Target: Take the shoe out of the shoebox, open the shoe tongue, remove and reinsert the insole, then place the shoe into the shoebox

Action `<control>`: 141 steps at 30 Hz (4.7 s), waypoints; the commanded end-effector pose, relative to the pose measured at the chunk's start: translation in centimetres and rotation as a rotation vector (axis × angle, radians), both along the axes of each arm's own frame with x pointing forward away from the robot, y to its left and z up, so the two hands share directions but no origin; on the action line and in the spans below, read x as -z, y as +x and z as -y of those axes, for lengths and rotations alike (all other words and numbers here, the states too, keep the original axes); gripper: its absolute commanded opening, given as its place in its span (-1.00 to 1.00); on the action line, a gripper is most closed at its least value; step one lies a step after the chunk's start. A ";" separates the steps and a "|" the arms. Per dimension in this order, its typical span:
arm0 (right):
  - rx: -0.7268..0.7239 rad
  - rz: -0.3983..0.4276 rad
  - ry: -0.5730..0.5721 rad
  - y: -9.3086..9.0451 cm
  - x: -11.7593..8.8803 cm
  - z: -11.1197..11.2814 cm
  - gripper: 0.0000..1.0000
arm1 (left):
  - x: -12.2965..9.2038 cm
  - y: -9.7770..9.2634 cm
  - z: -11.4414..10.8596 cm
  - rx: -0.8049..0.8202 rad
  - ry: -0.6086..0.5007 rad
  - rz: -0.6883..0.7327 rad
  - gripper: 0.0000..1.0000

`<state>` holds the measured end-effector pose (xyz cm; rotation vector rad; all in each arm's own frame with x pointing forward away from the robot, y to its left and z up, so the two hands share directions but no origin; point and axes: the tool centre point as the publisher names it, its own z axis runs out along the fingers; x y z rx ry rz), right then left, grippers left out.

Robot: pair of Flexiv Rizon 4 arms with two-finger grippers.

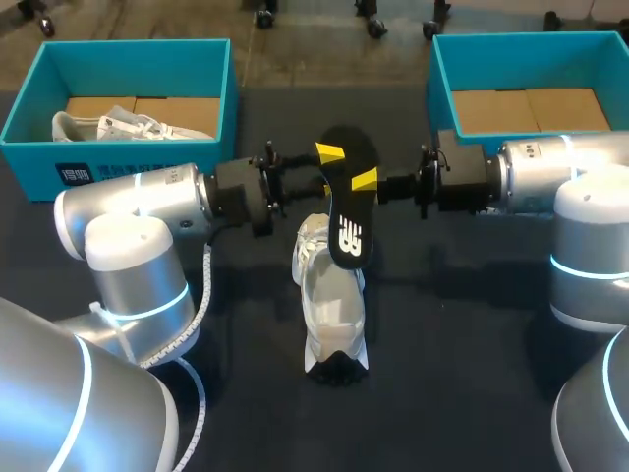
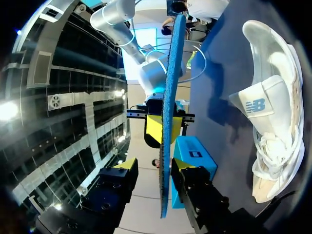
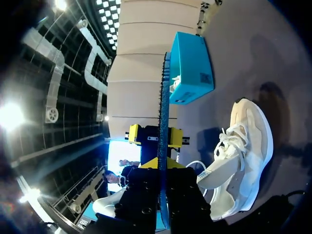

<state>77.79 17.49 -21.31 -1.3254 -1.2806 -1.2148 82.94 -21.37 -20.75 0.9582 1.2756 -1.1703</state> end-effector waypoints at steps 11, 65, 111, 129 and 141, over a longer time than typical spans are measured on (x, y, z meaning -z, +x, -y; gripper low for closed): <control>-0.003 0.000 -0.001 0.2 0.1 -0.1 -1.00 | 0.7 0.1 0.8 0.000 0.053 0.003 -0.38; -0.169 0.278 -0.194 -1.4 0.0 4.6 1.00 | -1.0 -4.6 -5.2 0.123 0.181 -0.053 -1.00; -1.064 1.197 -0.789 -2.7 0.3 6.7 1.00 | -3.7 -11.5 -6.8 0.118 0.283 -0.466 -1.00; -1.057 1.312 -0.788 -7.9 6.6 8.6 1.00 | -2.9 -18.0 -7.7 0.279 0.201 -1.021 -1.00; -1.071 1.306 -0.785 -7.8 7.2 8.5 1.00 | -1.6 -19.1 -6.8 0.298 0.154 -1.053 -1.00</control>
